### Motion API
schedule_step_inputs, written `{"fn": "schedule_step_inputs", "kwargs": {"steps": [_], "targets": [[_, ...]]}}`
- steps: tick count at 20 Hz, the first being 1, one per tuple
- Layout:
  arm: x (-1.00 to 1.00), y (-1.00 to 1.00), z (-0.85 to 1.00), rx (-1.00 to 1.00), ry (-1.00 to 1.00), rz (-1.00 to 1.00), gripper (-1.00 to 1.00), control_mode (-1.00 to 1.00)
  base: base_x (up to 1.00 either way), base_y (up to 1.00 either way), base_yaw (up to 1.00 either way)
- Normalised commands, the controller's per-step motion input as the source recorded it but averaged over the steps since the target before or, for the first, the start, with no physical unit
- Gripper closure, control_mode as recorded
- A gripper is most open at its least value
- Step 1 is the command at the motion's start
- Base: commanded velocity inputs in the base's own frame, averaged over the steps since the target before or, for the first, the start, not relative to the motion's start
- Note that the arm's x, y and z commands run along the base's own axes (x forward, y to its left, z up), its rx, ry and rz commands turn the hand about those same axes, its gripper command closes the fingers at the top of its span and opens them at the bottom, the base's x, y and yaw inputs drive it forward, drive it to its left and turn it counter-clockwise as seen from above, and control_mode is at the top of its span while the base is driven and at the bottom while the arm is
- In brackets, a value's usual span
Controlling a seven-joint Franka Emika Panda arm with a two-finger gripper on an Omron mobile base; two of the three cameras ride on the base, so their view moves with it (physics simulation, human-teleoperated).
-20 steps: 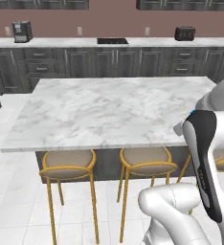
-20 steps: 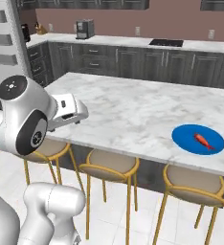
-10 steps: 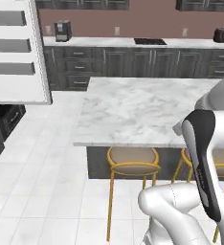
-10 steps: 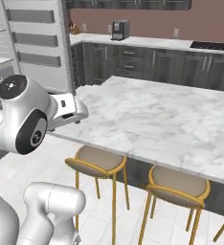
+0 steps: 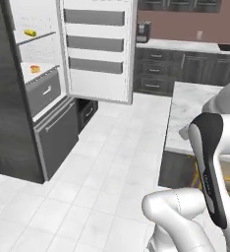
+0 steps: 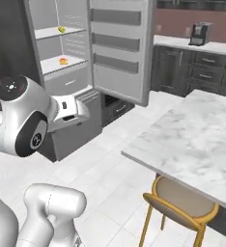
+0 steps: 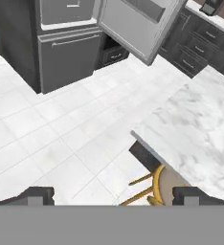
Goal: Take the cheese, fish, and corn from the fridge and place them on the plate on the dining counter to create an appetizer plate.
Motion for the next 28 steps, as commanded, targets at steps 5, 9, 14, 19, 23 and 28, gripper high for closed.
{"fn": "schedule_step_inputs", "kwargs": {"steps": [5, 9, 14, 19, 23, 28], "targets": [[0.0, 0.0, 0.0, 0.0, 0.0, 0.0, -1.0, 1.0, 0.86, 0.83, 0.5], [0.0, 0.0, 0.0, 0.0, 0.0, 0.0, -1.0, 1.0, 1.0, 0.3, 0.27], [0.0, 0.0, 0.0, 0.0, 0.0, 0.0, -1.0, 1.0, 1.0, -0.11, 0.03], [0.0, 0.0, 0.0, 0.0, 0.0, 0.0, -1.0, 1.0, 1.0, -0.36, 0.04], [0.0, 0.0, 0.0, 0.0, 0.0, 0.0, -1.0, 1.0, 1.0, -0.08, 0.11], [0.0, 0.0, 0.0, 0.0, 0.0, 0.0, -1.0, 1.0, 1.0, 0.06, 0.2]]}}
